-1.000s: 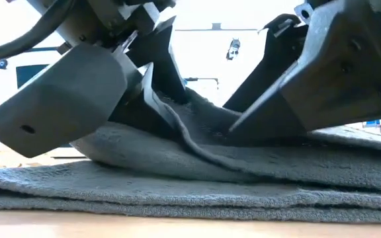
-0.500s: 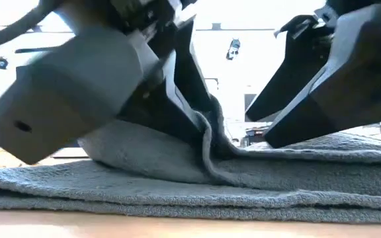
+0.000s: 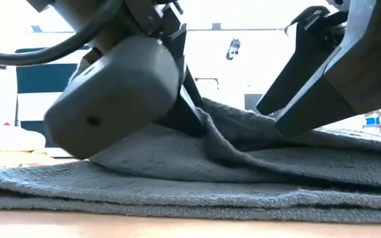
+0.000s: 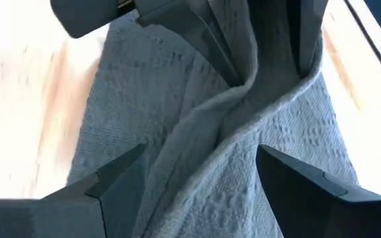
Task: Fold towel
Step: Fold the gray kitchen towel
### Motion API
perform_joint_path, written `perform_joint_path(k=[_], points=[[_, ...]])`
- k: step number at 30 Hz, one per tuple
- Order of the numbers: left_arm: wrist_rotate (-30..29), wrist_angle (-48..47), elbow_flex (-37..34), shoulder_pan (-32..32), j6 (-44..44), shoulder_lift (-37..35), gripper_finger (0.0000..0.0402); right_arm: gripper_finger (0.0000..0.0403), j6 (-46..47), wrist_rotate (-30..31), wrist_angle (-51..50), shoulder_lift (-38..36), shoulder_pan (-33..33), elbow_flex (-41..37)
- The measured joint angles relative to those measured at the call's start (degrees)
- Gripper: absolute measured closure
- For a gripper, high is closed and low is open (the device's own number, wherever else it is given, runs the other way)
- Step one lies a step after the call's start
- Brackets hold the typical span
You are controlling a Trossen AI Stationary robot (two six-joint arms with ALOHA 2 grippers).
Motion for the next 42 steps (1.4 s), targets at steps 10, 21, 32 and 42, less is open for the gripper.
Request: perform_joint_path(k=[10, 21, 32, 42], points=[[6.88, 0.00, 0.00, 2.44, -9.09, 0.00, 0.0243, 0.0134, 4.80, 0.33, 0.21, 3.86, -0.69, -0.04], [10.12, -0.23, 0.00, 3.63, -15.93, -1.18, 0.0259, 0.0132, 8.62, 7.26, 0.31, 4.52, -0.92, 0.92], [10.16, -6.88, 0.00, 3.69, -23.13, -1.90, 0.0279, 0.0157, 18.21, 1.23, -0.17, 4.55, -4.07, 0.87], [10.11, -7.53, 0.00, 3.69, -24.40, -1.90, 0.0285, 0.0214, 13.83, 0.55, -0.17, 4.57, -4.64, 0.98]])
